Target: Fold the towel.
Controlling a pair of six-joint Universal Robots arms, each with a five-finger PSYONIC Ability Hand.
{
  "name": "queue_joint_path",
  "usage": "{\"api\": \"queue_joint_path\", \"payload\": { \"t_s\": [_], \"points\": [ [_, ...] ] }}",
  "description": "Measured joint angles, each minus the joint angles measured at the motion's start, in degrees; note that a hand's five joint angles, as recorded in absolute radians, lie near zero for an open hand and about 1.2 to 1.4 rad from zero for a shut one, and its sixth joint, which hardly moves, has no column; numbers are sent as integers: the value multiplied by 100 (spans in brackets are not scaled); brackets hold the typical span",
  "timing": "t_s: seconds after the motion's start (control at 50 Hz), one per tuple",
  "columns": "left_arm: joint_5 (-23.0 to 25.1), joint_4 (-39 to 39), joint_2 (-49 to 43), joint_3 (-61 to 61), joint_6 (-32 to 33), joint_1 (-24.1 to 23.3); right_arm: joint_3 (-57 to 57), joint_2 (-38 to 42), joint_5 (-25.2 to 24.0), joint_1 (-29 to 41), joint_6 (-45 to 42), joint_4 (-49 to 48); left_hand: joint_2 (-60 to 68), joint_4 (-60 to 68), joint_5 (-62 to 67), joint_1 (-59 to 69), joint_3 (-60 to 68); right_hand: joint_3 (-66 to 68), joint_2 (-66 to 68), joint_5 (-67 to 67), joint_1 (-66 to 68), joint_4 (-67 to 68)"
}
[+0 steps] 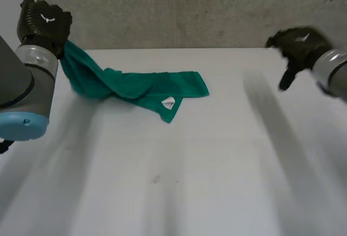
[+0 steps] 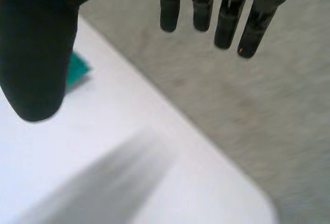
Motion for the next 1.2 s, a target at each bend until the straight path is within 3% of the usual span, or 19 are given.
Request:
{"api": "queue_joint_path", "payload": {
  "t_s": [0.12,0.28,0.48,0.56,0.58,0.6,0.66,0.68,0.76,0.82,0.84,0.94,0.96,1.0,1.1,1.2],
  "points": [
    [7,2,632,-82,24,-327,30,494,-222,344,624,153,0,0,0,0,0,-447,-367,-308,-270,-365],
    [30,-47,1890,290,75,-925,-488,1174,-1241,650,2240,28,0,0,0,0,0,-447,-367,-308,-270,-365],
    [17,-182,2280,646,82,-1482,-784,2093,-1359,1638,3867,-834,0,0,0,0,0,-441,-360,-308,-267,-361],
    [6,-211,2290,671,84,-1639,-938,2438,-1142,1930,4351,-1233,0,0,0,0,0,770,833,642,692,661],
    [3,-214,2290,672,84,-1656,-962,2474,-1087,1954,4392,-1269,0,0,0,0,0,1651,1850,1568,1583,1631],
    [-4,-217,2288,670,85,-1674,-1025,2548,-941,2001,4463,-1347,0,0,0,0,0,3710,3863,3415,3372,3584],
    [-16,-220,2284,652,87,-1682,-1134,2631,-541,2050,4474,-1435,0,1,0,0,0,3710,3863,3415,3372,3584],
    [-23,-222,2278,628,88,-1674,-1189,2641,-257,2054,4399,-1462,0,0,0,0,0,5058,5145,4798,4118,5056],
    [-33,-234,2258,494,94,-1571,-1197,2445,284,2009,3885,-1461,0,0,0,1,0,5102,5155,4820,4118,5103],
    [-22,-245,2240,205,104,-1238,-949,1696,656,1751,2353,-1303,0,0,0,1,0,5127,5155,4849,4118,5134],
    [-22,-245,2240,205,104,-1238,-949,1696,656,1751,2353,-1303,0,0,0,1,0,5127,5155,4849,4118,5134],
    [13,-262,2185,-374,93,-392,-589,382,455,1204,390,-509,0,1,0,1,0,5127,5155,4855,4118,5134],
    [13,-262,2185,-374,93,-392,-589,382,455,1204,390,-509,0,1,0,1,0,5127,5155,4855,4118,5134],
    [39,-281,2075,-821,76,106,-475,-395,273,941,-338,191,0,0,0,1,0,5127,5155,4861,4118,5135],
    [120,-390,1809,-1326,66,387,-403,-1112,170,700,-911,1062,0,1,0,1,0,5127,5155,4869,4118,5135],
    [281,-801,1236,-1794,56,375,-125,-1189,175,492,-1691,2163,1,1,0,1,0,5127,5155,4868,4118,5135]
  ]
}}
